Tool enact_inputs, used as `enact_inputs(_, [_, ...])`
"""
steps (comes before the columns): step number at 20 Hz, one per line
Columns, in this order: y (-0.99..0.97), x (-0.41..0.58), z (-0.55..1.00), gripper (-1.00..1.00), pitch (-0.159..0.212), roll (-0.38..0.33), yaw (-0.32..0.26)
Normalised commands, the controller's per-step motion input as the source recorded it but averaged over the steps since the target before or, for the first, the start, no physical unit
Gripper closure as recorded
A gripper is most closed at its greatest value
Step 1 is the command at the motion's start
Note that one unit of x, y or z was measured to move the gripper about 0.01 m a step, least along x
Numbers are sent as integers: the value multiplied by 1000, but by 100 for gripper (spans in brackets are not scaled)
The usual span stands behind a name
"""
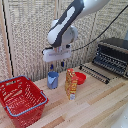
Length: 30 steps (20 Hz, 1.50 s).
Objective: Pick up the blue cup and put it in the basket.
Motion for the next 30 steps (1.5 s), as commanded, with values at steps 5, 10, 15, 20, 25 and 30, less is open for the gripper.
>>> enact_inputs(5, [-54, 229, -225, -100, 121, -37, 26])
enact_inputs(10, [0, 119, -67, 100, 40, -16, 0])
enact_inputs(15, [0, 0, 0, 100, -5, 0, 0])
enact_inputs(20, [1, -3, 13, 100, -72, 0, -7])
enact_inputs(25, [0, 0, 209, 100, -25, 49, -29])
enact_inputs(30, [-37, 0, 496, 100, 0, 137, -41])
